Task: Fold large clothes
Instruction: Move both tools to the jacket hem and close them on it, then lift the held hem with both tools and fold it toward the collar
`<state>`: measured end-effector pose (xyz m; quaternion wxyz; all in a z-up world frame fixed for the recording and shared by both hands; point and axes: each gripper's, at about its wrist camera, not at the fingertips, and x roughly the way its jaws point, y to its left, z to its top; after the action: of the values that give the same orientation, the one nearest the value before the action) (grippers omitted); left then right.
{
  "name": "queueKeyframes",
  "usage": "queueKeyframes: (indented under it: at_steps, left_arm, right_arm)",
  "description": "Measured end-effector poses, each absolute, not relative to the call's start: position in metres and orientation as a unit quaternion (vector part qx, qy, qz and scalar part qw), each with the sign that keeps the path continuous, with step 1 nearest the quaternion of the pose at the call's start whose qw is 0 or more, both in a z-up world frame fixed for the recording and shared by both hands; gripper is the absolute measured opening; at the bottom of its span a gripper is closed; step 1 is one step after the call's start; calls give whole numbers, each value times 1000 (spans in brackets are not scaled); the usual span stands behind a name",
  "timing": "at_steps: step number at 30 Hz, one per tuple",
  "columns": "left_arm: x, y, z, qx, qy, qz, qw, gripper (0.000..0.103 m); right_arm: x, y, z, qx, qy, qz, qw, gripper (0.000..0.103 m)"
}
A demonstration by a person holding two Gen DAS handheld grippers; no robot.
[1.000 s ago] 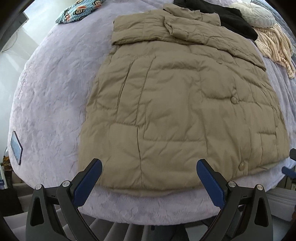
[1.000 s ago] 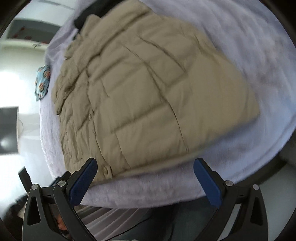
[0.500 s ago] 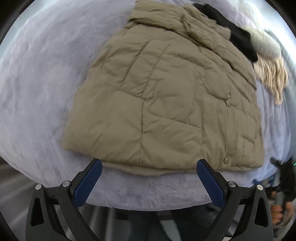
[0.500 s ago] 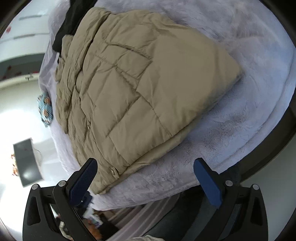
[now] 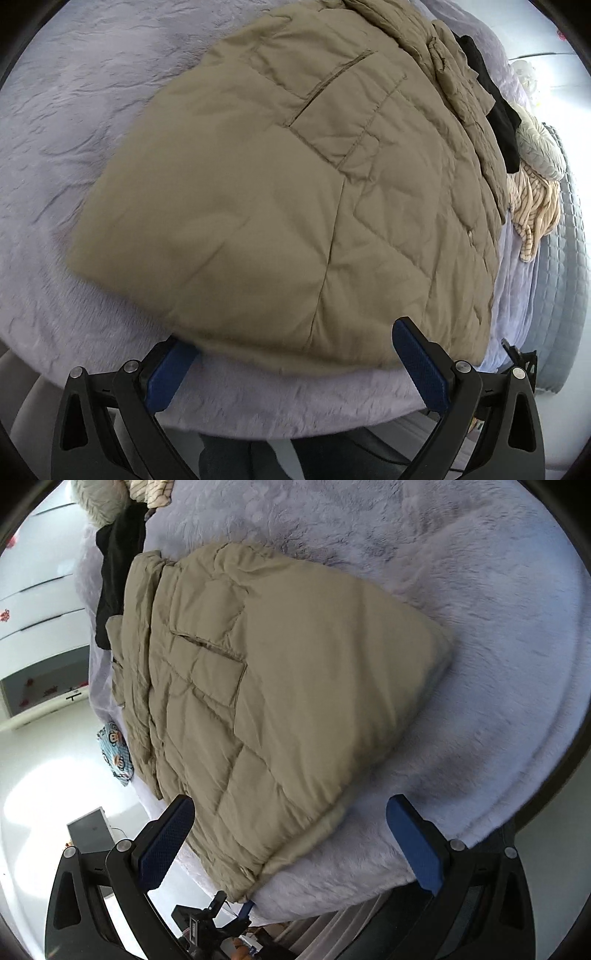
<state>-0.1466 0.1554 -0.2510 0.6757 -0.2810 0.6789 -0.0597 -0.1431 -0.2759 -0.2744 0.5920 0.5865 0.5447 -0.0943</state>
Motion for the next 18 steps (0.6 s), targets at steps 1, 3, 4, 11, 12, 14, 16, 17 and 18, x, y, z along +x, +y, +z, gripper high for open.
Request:
queueKeyframes:
  at_steps: [1,3,4,11,12,14,16,17,18]
  left_arm:
    - [-144,157,-252,-285,677,-59,676,102]
    - [-140,157,-252,-293,673,-64,676,102]
    - [-137,155,-250,-301,667,-69,678,102]
    - [-123,142,-246,-287,664,-105,683,22]
    - [-123,144,-245,-289,663,-105,683,20]
    - [-122,145,-237,-287,652,-104,694,13]
    - [-124,151,-225,-284,642,-111,704,13]
    - [-123,151,-219,-280,637,-114,709,13]
    - [-121,151,-212,-276,632,-118,714,13]
  right_arm:
    - [-141,-275,-277,585,548,-100,589,103]
    - [-139,-273,-280,595,545,-101,582,103]
    - [-139,-272,-281,604,540,-98,578,103]
    - [-137,-274,-290,622,532,-115,563,66]
    - [-139,-275,-292,627,529,-117,560,50]
    - [-141,-276,-289,628,520,-117,567,20]
    - [-142,-277,-281,623,510,-113,583,10]
    - [-140,-276,-275,615,508,-107,593,10]
    - [-138,-276,-269,609,506,-102,602,9]
